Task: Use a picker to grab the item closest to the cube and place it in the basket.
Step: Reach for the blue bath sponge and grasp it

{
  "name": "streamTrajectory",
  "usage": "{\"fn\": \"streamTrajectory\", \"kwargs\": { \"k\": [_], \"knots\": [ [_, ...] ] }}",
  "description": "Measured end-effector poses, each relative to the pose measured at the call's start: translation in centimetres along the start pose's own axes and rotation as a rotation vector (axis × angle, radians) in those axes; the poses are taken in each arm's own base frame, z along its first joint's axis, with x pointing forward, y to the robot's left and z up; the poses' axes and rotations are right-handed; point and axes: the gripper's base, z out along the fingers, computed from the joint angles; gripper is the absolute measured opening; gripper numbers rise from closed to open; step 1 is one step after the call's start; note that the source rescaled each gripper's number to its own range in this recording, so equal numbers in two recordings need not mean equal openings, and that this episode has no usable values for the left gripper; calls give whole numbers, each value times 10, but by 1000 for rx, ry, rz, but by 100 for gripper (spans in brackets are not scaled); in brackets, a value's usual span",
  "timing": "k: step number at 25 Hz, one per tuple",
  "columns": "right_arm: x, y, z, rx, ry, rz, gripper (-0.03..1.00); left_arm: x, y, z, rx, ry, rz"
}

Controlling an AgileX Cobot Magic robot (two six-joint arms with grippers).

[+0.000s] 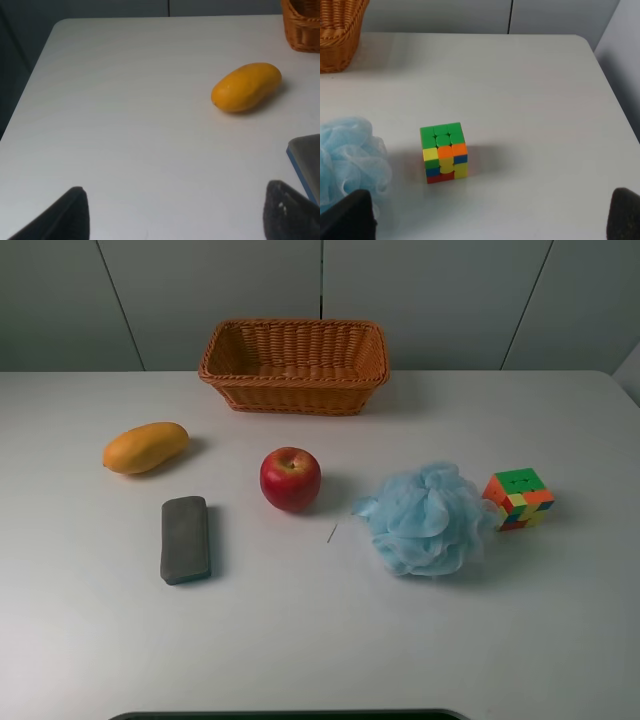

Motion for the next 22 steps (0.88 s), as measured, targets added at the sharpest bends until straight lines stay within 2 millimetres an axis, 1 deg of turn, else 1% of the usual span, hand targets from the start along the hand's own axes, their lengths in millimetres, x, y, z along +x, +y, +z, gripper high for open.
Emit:
{"fn": "streamTrajectory", "kwargs": {
  "k": [12,15,17,19,22],
  "knots": [
    [0,0,0,0,0,-4,100,0,0,0,0,0,0],
    [-4,2,5,-28,35,-23,100,0,0,0,0,0,0],
    [-14,3,9,-63,69,-47,100,0,0,0,0,0,0],
    [-31,4,13,-102,91,-69,100,0,0,0,0,0,0],
    [-64,4,24,-152,149,-119,100,0,0,0,0,0,0]
  ]
}}
